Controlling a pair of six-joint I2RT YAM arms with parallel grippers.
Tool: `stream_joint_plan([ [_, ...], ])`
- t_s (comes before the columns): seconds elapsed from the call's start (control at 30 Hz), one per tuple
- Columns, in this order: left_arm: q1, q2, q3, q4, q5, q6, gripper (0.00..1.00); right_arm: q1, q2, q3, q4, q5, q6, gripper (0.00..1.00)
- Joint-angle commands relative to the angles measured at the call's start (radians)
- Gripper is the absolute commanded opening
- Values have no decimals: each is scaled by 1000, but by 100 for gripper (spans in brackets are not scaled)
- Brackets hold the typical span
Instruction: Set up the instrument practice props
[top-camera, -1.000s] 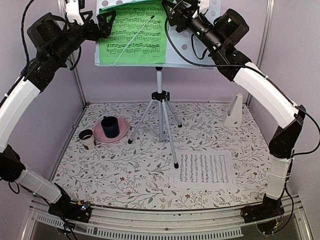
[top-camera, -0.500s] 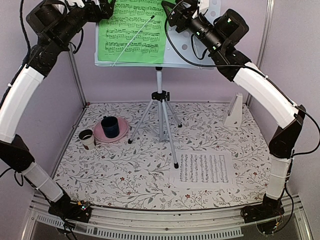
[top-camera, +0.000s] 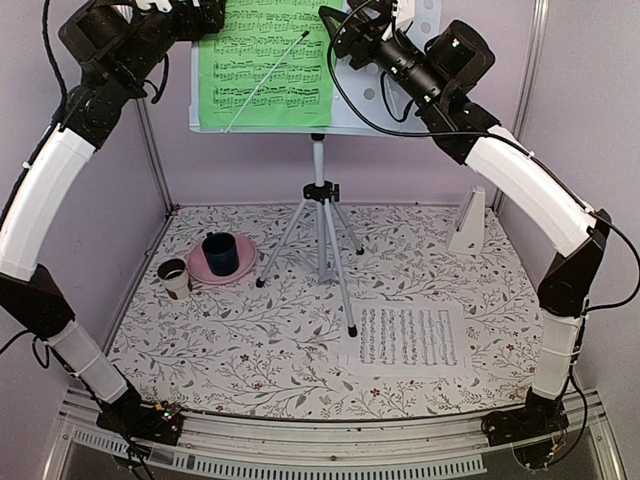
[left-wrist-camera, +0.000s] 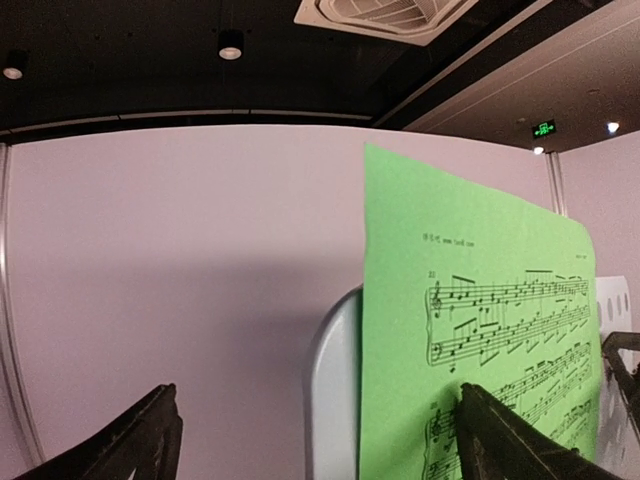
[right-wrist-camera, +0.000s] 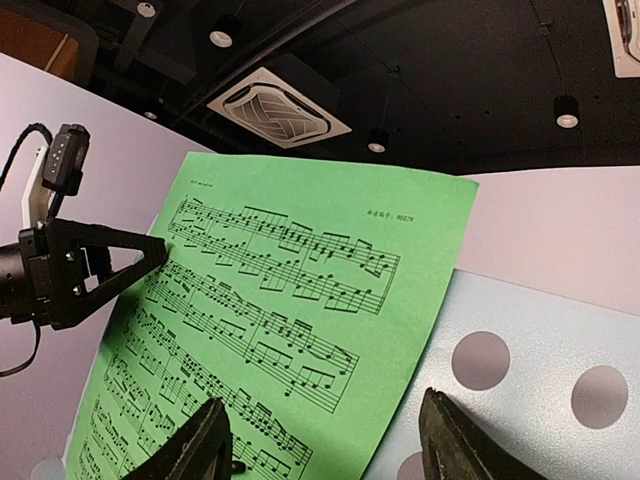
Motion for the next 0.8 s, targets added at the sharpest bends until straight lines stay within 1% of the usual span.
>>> stream_joint_plan([
  [0.0,4,-4,11,13,-69,15,94,-6,-45,-16,9,-13,3,66],
  [0.23,2,-38,-24,9,10,7,93,-7,-64,-26,11,-28,-2,69],
  [0.4,1,-69,-61,2,44,-3,93,-7,-79,-32,9,-59,-2,78],
  [0.5,-3,-98,-93,10,55,-4,96,-6,-86,-33,9,-76,-1,82],
  [0.77,-18,-192,-212,15,60,2,97,-6,-121,-60,-5,-113,7,85],
])
